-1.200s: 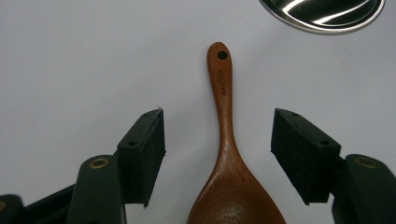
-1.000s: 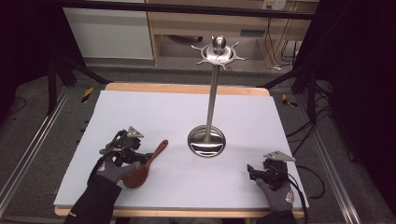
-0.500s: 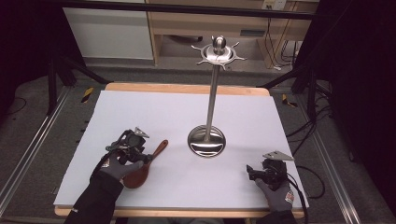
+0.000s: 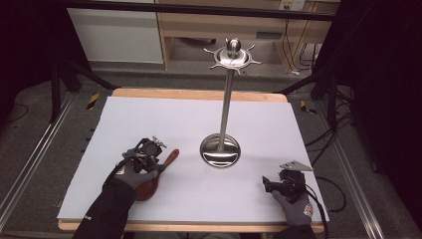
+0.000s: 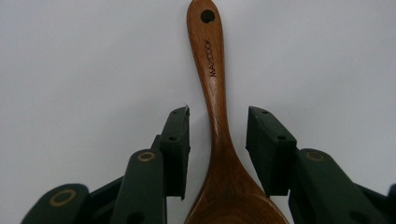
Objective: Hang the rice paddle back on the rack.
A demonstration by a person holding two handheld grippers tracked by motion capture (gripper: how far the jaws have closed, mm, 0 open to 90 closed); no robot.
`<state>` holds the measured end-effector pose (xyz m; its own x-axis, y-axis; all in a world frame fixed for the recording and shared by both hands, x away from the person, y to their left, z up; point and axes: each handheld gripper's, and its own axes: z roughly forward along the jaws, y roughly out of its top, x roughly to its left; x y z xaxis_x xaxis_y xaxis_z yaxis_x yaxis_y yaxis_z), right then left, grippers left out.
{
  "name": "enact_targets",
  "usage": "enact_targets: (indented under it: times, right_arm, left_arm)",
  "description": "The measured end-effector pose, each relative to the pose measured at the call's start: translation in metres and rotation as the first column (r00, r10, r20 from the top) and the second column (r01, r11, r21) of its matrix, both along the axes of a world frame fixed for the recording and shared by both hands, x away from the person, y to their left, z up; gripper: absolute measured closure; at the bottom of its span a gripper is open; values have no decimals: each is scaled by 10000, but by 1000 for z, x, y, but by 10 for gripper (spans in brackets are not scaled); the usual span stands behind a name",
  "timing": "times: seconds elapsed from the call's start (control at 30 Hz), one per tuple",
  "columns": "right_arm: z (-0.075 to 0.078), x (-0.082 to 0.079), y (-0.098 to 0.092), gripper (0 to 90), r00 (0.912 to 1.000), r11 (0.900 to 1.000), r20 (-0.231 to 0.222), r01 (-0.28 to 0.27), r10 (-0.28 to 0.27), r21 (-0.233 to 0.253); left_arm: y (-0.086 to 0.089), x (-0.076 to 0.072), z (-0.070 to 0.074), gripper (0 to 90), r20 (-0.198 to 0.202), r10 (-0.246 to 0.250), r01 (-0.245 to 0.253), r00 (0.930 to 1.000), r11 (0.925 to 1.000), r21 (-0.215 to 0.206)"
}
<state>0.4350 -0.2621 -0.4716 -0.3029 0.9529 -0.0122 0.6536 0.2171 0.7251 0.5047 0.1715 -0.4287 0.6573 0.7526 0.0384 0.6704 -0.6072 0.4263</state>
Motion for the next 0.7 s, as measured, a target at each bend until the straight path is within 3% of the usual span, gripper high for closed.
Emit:
enact_targets:
  times: [0.47,0.7]
  right_arm:
    - [-1,1,0,144,9998,10000,-189,-8,9,49]
    - [-1,1,1,144,9997,10000,-234,12,-10,93]
  left_arm:
    - [-8,11,-17,731,-648,-67,92,9979,9992,392]
    - [-4,15,-19,752,-920,-31,43,9958,9999,129]
